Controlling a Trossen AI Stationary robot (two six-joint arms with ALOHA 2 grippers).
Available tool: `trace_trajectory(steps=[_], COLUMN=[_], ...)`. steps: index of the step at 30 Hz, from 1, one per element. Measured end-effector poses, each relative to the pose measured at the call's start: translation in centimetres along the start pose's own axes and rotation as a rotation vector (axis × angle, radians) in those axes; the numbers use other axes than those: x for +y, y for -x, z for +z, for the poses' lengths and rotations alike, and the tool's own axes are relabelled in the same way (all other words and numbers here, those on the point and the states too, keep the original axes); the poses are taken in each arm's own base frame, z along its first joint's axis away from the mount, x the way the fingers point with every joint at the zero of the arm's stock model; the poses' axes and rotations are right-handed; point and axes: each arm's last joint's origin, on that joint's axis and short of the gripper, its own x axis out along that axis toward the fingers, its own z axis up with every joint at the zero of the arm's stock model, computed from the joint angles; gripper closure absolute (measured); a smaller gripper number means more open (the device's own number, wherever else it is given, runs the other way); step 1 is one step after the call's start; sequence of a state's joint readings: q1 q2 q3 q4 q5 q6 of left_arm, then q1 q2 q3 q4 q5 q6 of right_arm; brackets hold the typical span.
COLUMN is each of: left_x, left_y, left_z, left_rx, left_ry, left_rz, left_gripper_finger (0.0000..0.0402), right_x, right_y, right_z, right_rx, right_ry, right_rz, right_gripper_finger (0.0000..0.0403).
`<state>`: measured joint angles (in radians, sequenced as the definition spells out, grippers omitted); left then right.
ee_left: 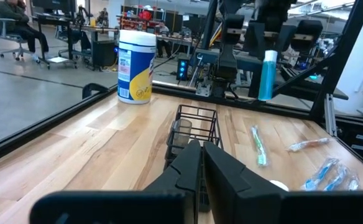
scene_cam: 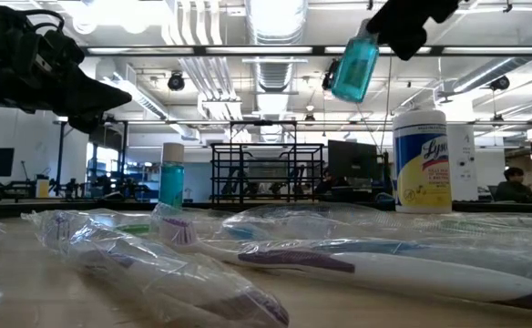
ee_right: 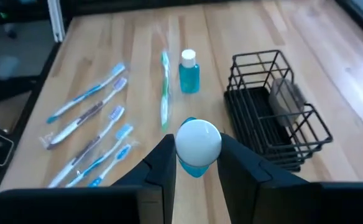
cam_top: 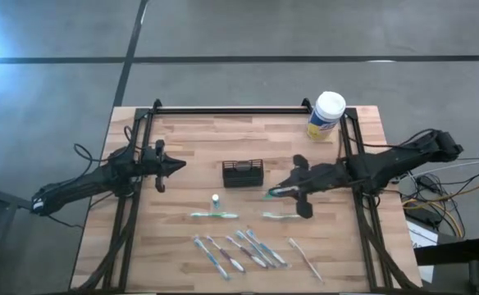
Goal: Pick & Place toothbrushing station
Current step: Put the right mouthwash into the wire organizer
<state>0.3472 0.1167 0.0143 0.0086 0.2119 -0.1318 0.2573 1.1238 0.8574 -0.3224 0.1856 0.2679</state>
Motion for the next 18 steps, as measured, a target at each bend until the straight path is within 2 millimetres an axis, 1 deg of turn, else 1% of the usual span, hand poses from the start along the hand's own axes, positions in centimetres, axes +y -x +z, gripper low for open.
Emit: trace_trajectory(steps=[3, 6, 11, 14, 18], left_x=[0.0, 0.0, 0.0, 0.0, 0.0], left_y=[0.0, 0.0, -0.1, -0.1, -0.1], left_z=[0.0, -0.1, -0.1, -0.1, -0.1], left_rx=[0.002, 0.006, 0.008, 0.009, 0.009], left_ry=[0.0, 0.001, 0.001, 0.001, 0.001], left_rz=[0.001, 0.002, 0.003, 0.004, 0.005], left_gripper_finger=[0.0376, 0.0378, 0.0376, 0.0377, 0.0378], right_x=[-0.5, -1.0, -2.0, -2.6, -3.3], right_y=[1.4, 2.5, 4.0, 4.7, 5.6], right_z=[-0.7, -1.9, -4.3, -5.9, -7.5], right_rx=[-0.087, -0.18, -0.318, -0.367, -0.432], right_ry=[-0.015, -0.034, -0.064, -0.071, -0.056], right_rz=[0.023, 0.049, 0.067, 0.071, 0.047], right_gripper_finger=[0.0316, 0.0316, 0.0316, 0.0316, 0.0314])
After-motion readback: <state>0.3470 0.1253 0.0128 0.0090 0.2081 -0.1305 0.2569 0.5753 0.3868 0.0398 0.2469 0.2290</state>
